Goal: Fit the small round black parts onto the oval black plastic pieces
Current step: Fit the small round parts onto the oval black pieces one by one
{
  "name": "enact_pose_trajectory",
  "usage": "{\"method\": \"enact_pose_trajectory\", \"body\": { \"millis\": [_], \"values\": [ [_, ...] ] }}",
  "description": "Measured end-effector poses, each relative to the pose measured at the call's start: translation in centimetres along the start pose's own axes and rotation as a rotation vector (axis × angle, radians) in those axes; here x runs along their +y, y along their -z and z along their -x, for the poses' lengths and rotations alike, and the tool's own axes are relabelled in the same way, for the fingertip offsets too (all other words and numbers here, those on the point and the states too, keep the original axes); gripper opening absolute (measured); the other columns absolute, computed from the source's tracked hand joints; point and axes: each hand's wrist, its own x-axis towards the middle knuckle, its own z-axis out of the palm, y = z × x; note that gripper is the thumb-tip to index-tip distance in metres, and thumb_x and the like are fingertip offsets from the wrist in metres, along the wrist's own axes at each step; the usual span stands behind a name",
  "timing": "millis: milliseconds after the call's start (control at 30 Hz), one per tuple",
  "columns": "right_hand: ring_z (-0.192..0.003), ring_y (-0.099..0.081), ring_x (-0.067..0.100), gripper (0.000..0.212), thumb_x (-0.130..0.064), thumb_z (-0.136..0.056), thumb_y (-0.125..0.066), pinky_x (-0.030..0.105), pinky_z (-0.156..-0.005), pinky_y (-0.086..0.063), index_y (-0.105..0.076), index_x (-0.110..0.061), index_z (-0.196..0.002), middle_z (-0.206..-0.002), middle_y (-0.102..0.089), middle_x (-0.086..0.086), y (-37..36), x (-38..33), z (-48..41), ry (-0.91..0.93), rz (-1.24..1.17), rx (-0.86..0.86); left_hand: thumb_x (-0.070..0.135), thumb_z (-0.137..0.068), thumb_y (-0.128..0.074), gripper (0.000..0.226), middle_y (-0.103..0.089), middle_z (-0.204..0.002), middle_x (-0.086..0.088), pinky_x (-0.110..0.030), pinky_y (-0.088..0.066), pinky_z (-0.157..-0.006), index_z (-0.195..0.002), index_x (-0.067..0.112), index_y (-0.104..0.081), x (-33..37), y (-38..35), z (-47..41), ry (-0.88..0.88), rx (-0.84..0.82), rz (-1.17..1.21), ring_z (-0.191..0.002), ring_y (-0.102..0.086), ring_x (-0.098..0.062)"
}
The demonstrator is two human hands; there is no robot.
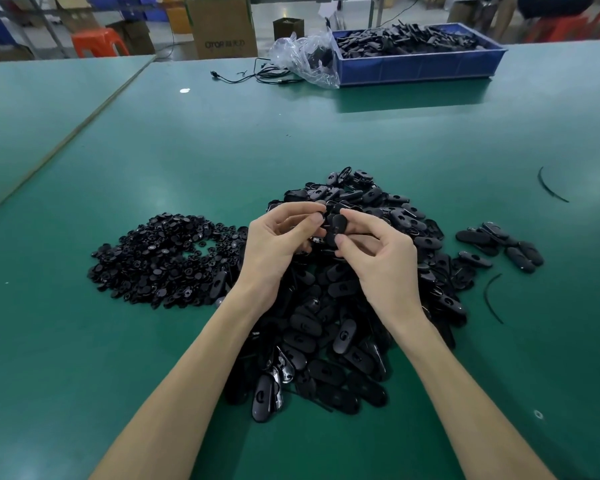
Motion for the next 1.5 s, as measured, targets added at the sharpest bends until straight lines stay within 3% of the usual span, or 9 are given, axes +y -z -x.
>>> {"method": "enact_pose_trajectory", "body": {
  "millis": [133,267,467,633,833,1133,1300,1500],
  "values": [
    [-0.086,-0.078,0.018,0.026,-0.002,-0.093,-0.076,0.036,-0.078,-0.066,-0.075,-0.018,-0.114,-0.092,-0.076,-0.004,0.2,0.0,0.0,-0.024,-0.075,0.018,0.012,-0.094,-0.074,0.013,-0.079,-0.100,-0.011,-0.026,-0.047,-0.064,-0.106,0.006,-0.074,0.1,0.1,-0.1,0.019,0.038,-0.006,-0.080,-0.069,-0.018],
    [-0.077,-0.079,0.020,0.018,-0.006,-0.093,-0.077,0.040,-0.074,-0.066,-0.073,-0.017,-0.107,-0.090,-0.077,0.002,0.3,0.0,0.0,-0.050,-0.109,0.073,0.014,-0.095,-0.073,0.013,-0.080,-0.100,-0.009,-0.024,-0.048,-0.062,-0.105,0.005,-0.073,0.2,-0.1,-0.1,0.019,0.035,-0.059,-0.078,-0.069,-0.017],
    [-0.088,-0.077,0.014,0.014,-0.018,-0.090,-0.082,0.042,-0.086,-0.063,-0.075,-0.025,-0.100,-0.092,-0.079,-0.003,0.4,-0.2,0.0,-0.049,-0.097,0.091,0.021,-0.090,-0.079,0.012,-0.077,-0.086,0.002,-0.016,-0.048,-0.063,-0.099,0.013,-0.079,0.2,-0.6,0.2,0.015,0.050,-0.165,-0.076,-0.064,-0.005],
    [-0.091,-0.077,0.014,0.015,-0.020,-0.089,-0.083,0.044,-0.086,-0.063,-0.075,-0.025,-0.100,-0.093,-0.080,-0.003,0.2,-0.2,0.1,-0.054,-0.100,0.108,0.015,-0.088,-0.082,0.003,-0.074,-0.105,-0.009,-0.017,-0.051,-0.071,-0.091,0.013,-0.080,0.4,-0.9,0.3,-0.061,0.085,-0.223,-0.079,-0.065,-0.006],
    [-0.090,-0.076,0.009,0.017,-0.014,-0.090,-0.083,0.023,-0.082,-0.060,-0.073,-0.026,-0.097,-0.093,-0.079,-0.009,0.1,-0.3,0.2,-0.004,-0.068,0.109,0.008,-0.087,-0.081,0.003,-0.073,-0.105,0.002,-0.022,-0.057,-0.080,-0.089,0.010,-0.080,0.1,-1.2,0.4,-0.133,0.049,-0.363,-0.089,-0.073,-0.010],
    [-0.091,-0.075,0.011,0.014,-0.010,-0.093,-0.078,0.031,-0.086,-0.062,-0.075,-0.020,-0.102,-0.095,-0.078,-0.008,0.0,-0.2,0.3,0.030,0.002,0.064,0.004,-0.088,-0.078,0.004,-0.078,-0.097,0.002,-0.035,-0.062,-0.076,-0.088,0.008,-0.077,-0.2,-1.0,0.3,-0.104,0.054,-0.357,-0.085,-0.074,-0.018],
    [-0.090,-0.076,0.012,0.014,-0.011,-0.092,-0.080,0.033,-0.085,-0.062,-0.074,-0.022,-0.099,-0.094,-0.079,-0.008,0.2,-0.1,0.2,0.042,0.009,0.057,0.002,-0.090,-0.077,0.003,-0.078,-0.098,-0.002,-0.028,-0.061,-0.070,-0.092,0.002,-0.074,0.0,-1.1,0.4,-0.112,0.041,-0.302,-0.086,-0.074,-0.022],
    [-0.089,-0.076,0.013,0.018,-0.009,-0.090,-0.081,0.031,-0.084,-0.062,-0.074,-0.025,-0.095,-0.094,-0.079,-0.007,0.4,-0.4,0.2,0.028,-0.055,0.035,0.004,-0.090,-0.077,0.015,-0.077,-0.100,-0.009,-0.022,-0.055,-0.068,-0.102,0.002,-0.069,0.3,-0.7,0.2,-0.123,0.007,-0.246,-0.084,-0.071,-0.011]
  ]
}}
